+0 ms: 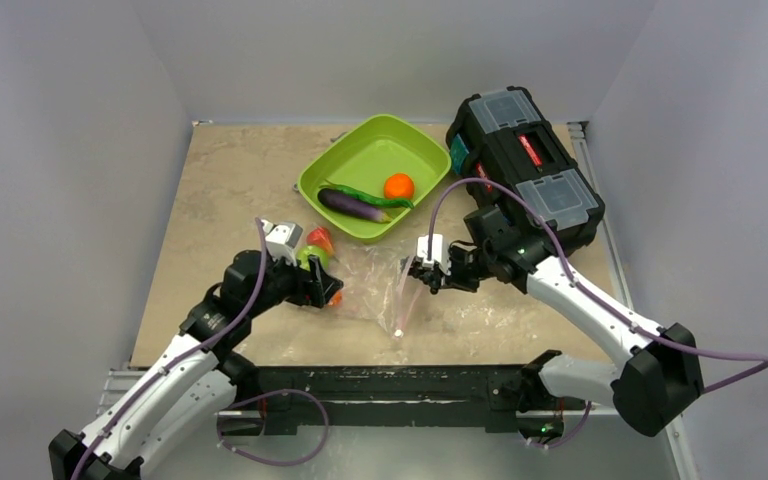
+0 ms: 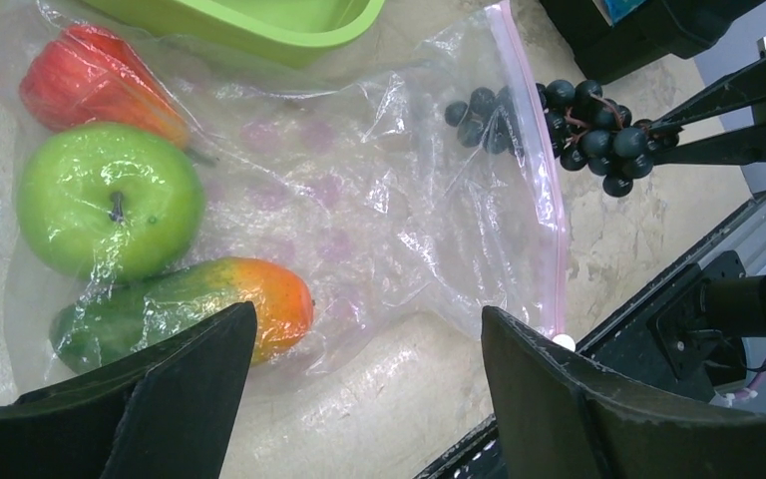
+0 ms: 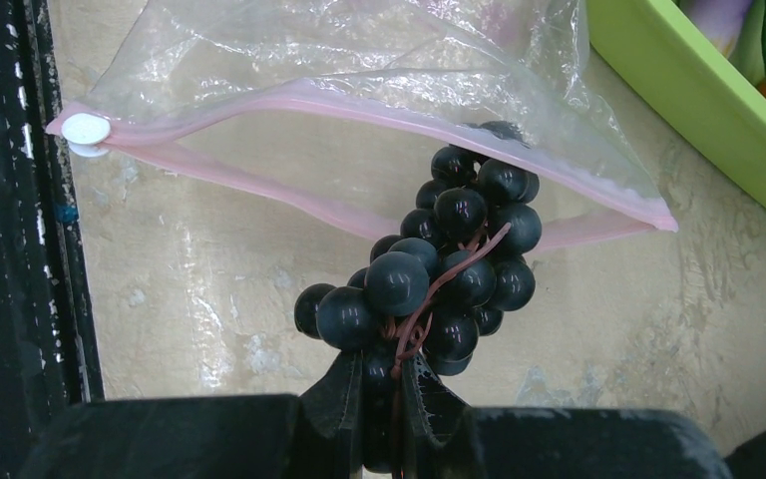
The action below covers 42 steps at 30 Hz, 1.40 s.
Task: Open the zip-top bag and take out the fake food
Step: Pick up the fake fruit from the zipper food storage bag.
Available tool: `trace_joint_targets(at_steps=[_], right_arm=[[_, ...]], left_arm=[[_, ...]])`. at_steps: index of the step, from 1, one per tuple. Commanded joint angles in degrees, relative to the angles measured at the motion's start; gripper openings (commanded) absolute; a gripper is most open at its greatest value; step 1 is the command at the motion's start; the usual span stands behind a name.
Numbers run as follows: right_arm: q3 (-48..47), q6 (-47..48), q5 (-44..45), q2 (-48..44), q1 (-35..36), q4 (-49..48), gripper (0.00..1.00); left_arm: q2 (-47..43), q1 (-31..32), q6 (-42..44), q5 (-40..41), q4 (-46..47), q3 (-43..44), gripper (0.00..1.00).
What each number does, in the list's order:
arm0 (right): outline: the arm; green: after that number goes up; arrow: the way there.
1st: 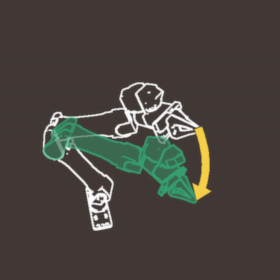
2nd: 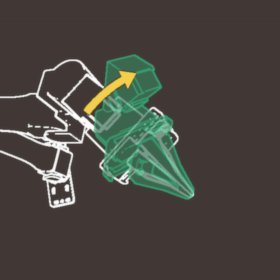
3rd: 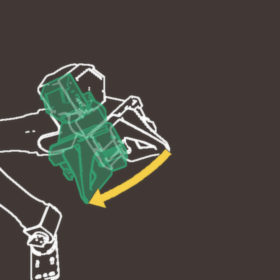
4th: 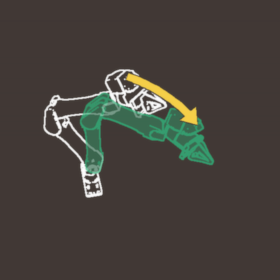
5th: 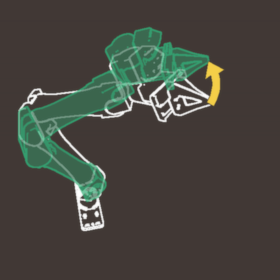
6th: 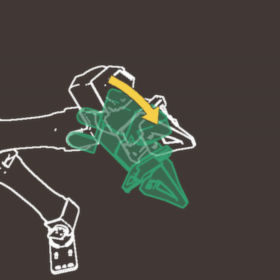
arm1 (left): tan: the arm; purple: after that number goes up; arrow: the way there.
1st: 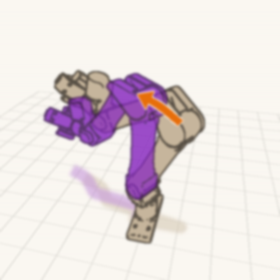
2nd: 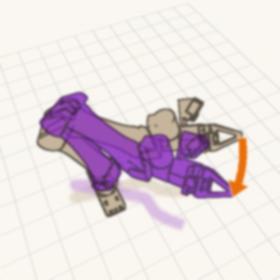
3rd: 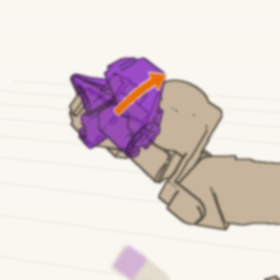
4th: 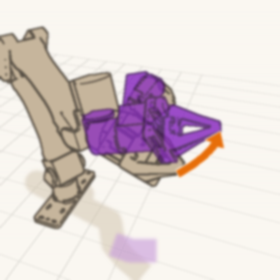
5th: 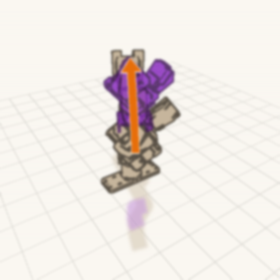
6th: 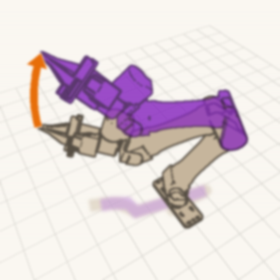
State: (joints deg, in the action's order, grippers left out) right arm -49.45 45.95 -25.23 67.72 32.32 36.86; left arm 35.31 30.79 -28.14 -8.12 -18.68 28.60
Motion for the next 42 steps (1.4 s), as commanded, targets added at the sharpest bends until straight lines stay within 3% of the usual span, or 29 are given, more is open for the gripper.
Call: trace_joint_targets(at_steps=[1, 42], right_arm=[[0.26, -0.84, -0.33, -2.25, -0.6, 0.74, 0.0], [-0.13, -1.91, 2.31, -19.37, -5.39, 11.57, 0.0]], left_arm=[[-1.01, 0.12, -0.9, 0.42, 0.53, -0.47, 0.83], [-4.46, 0.14, -0.91, 2.58, -3.09, 0.37, 0.85]])
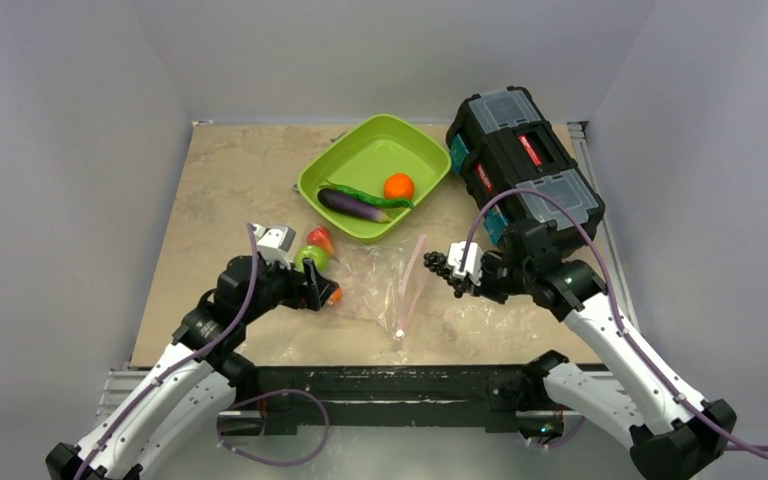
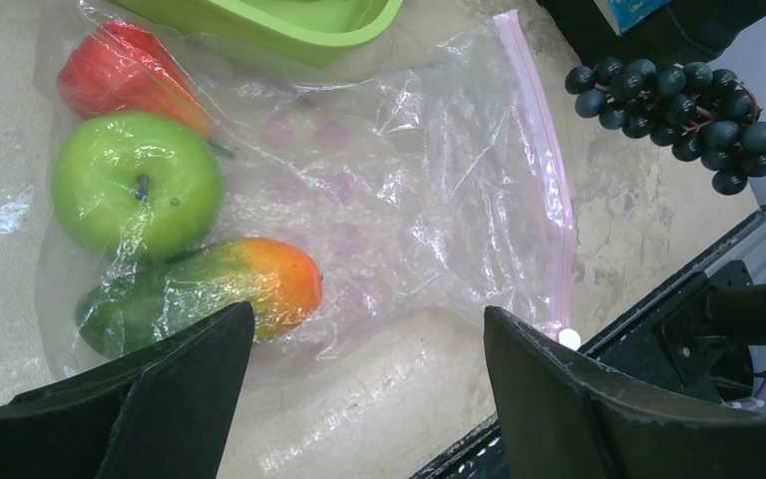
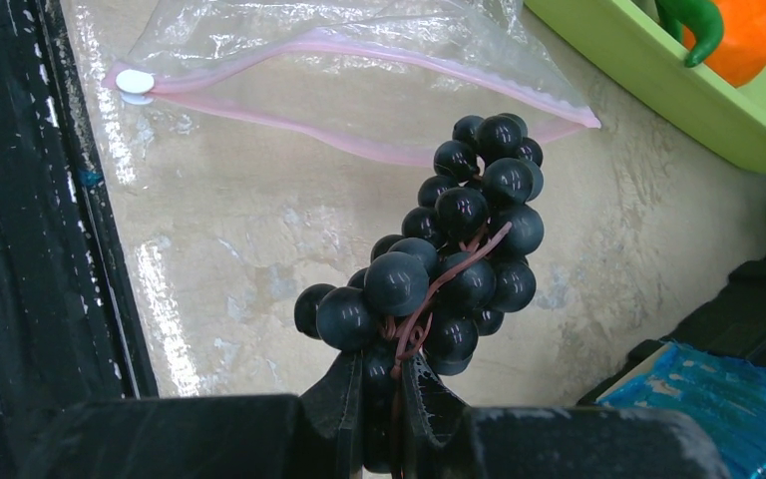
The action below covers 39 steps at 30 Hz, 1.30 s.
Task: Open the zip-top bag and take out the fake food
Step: Pick up the fake fruit from the zipper food storage bag, then place the fake fruit in the bin.
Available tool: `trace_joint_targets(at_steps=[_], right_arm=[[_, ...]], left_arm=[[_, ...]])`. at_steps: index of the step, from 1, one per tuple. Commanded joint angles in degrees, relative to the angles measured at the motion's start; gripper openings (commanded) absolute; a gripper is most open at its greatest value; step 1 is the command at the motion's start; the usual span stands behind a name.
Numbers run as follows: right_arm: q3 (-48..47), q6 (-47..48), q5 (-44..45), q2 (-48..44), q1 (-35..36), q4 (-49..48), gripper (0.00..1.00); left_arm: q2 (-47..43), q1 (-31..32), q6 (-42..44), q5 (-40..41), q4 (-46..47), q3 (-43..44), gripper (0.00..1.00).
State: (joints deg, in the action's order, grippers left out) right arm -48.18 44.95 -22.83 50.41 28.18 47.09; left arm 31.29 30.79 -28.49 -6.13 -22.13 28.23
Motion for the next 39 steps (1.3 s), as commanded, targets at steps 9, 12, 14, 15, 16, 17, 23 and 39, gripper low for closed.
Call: trace_joint_targets(at_steps=[9, 12, 14, 15, 16, 17, 23, 39], right_arm=[[-6.51, -1.08, -1.87, -0.34, -2.66, 0.86, 0.0], [-9.53, -1.39, -1.7, 1.28, -2.69, -0.47, 0.0], [-11.75, -1.37, -1.61, 2.83, -2.67, -1.1, 0.0], [-12.97, -1.13, -1.63, 4.07, -2.7, -1.2, 0.0], [-14.17, -0.95, -1.76, 5.02, -2.66, -1.32, 0.0], [-15.16, -0.77, -1.9, 5.9, -2.69, -1.57, 0.0], [-19.96, -0.83, -3.47, 10.41, -2.68, -5.08, 0.0], [-28.4, -5.58, -7.67, 21.59, -2.64, -13.19, 0.0]], left_arm=[[-1.7, 0.07, -1.07, 0.35, -0.57, 1.08, 0.85], [-3.19, 0.11, -1.69, 0.03, -0.76, 0.85, 0.85], [-4.21, 0.11, -1.96, -0.07, -0.96, 0.79, 0.85], [-4.6, 0.11, -2.12, -0.07, -1.08, 0.78, 0.86], [-4.93, 0.1, -2.19, -0.14, -1.15, 0.75, 0.86], [-5.14, 0.08, -2.21, -0.32, -1.15, 0.75, 0.86], [-6.24, 0.06, -3.18, -0.95, -1.85, 0.86, 0.89], [-11.27, 0.07, -5.1, 0.02, -5.65, 0.51, 1.0]])
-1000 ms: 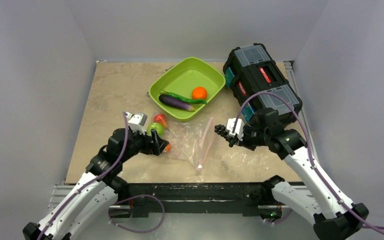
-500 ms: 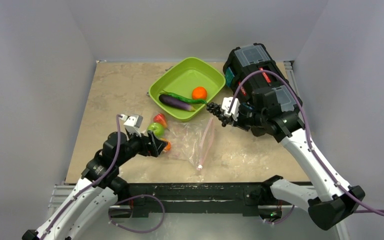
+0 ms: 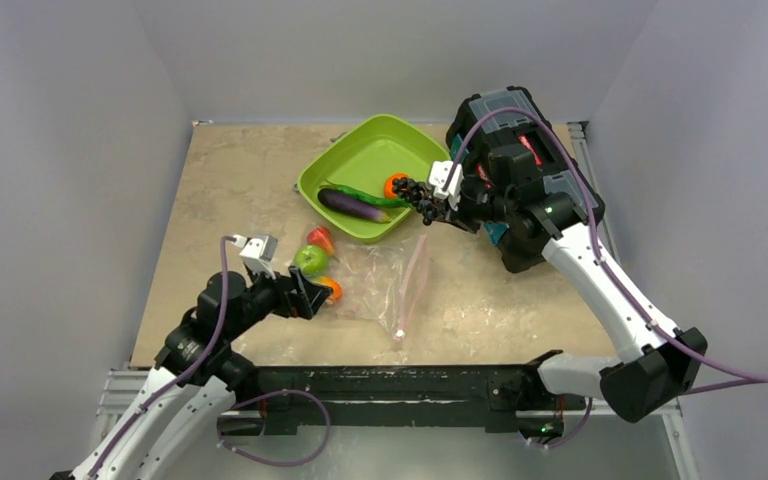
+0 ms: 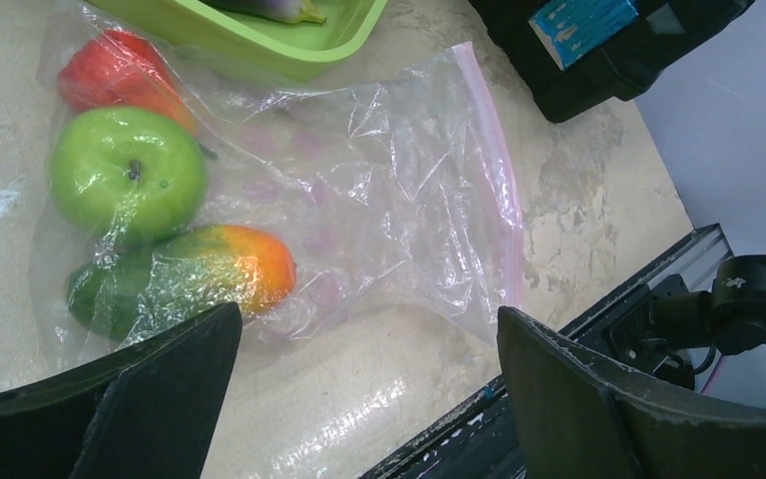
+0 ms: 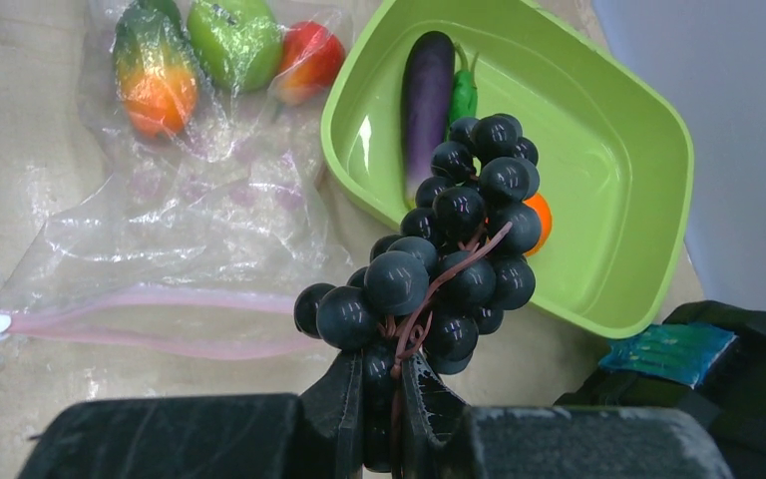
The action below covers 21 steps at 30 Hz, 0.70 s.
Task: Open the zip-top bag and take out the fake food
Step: Place the fake fruit in the bin.
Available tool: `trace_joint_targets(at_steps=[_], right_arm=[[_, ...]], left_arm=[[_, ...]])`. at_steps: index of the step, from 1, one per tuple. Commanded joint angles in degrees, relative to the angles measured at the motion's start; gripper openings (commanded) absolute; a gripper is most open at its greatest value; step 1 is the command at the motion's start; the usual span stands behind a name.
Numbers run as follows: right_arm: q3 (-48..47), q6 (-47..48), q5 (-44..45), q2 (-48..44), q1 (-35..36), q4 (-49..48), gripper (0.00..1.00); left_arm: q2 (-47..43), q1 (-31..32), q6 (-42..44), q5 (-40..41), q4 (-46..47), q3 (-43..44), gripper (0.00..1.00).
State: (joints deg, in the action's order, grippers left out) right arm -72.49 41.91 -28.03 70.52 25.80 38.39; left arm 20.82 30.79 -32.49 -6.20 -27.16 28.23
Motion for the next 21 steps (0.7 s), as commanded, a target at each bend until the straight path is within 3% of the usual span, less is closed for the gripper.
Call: trace_joint_targets(at_steps=[1, 21], right_arm=[[-4.65, -2.8, -2.69, 2.16, -0.27, -4.66, 0.0], [-10.72, -9.47, 0.91, 11.98, -0.3, -15.48, 0.0]], left_arm=[[-0.93, 0.08, -1.09, 0.09, -0.84, 0.55, 1.0], [-3.5, 0.1, -0.3, 2.19, -4.33, 1.13, 1.0]])
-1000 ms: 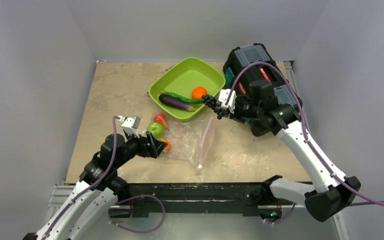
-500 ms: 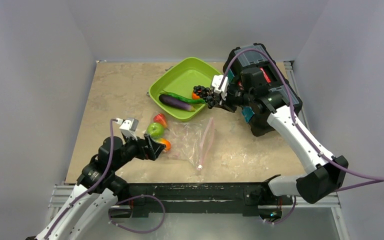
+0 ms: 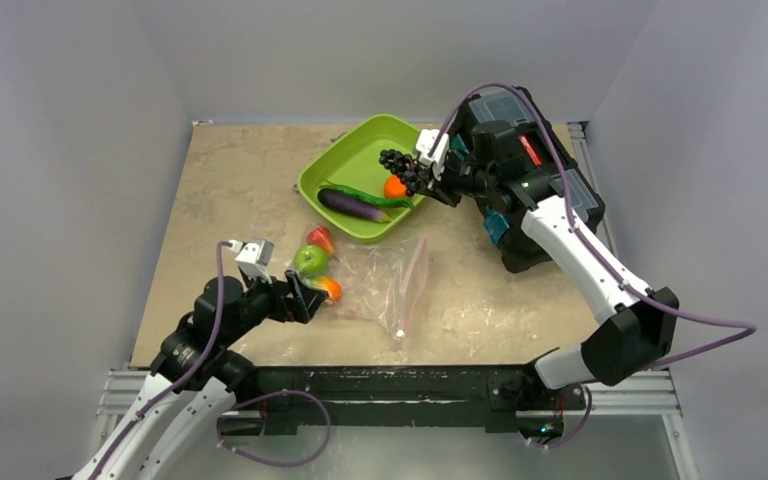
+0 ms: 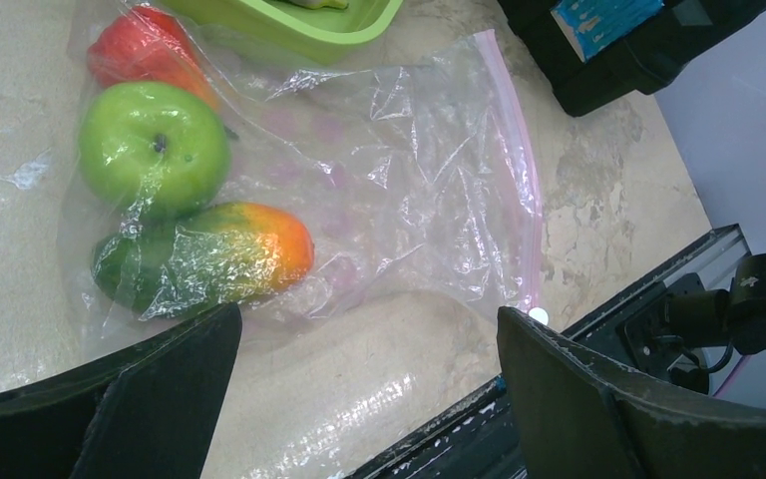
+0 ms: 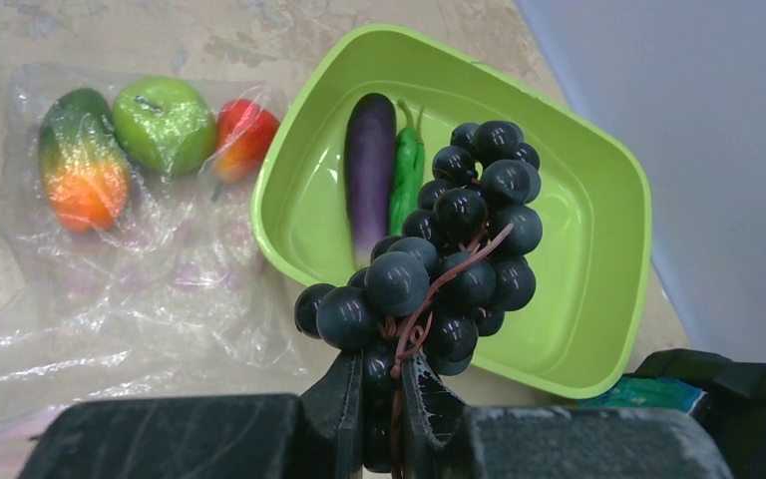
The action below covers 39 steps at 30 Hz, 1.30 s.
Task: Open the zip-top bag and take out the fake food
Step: Place the fake fruit in the bin.
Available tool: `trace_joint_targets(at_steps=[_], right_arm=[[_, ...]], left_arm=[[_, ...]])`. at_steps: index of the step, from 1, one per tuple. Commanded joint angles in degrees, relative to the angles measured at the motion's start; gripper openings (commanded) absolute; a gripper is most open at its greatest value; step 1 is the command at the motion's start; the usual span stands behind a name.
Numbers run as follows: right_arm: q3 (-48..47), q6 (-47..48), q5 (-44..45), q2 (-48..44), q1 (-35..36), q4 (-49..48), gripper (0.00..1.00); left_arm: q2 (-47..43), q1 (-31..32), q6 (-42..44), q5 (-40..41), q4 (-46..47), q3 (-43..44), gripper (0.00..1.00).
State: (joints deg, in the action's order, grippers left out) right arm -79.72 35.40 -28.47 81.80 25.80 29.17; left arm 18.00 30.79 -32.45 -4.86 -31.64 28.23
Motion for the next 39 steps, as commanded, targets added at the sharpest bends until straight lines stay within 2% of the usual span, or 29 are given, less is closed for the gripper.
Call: trace_joint_targets(at_steps=[1, 25, 39], right_arm=[[-3.62, -3.27, 1.42, 1.13, -0.3, -6.72, 0.0], [-11.35, -10.77, 6.34, 13.71, -0.24, -14.34, 0.0], [-19.95, -14.69, 12.07, 27.74, -0.22, -15.0, 0.01]], left_arm=[[-0.83, 0.1, -0.37, 0.9, 0.07, 1.17, 1.0], [-0.96, 0.1, 0.16, 1.17, -0.44, 1.3, 1.0], [-1.0, 0.14, 0.14, 1.48, -0.51, 1.17, 1.0]])
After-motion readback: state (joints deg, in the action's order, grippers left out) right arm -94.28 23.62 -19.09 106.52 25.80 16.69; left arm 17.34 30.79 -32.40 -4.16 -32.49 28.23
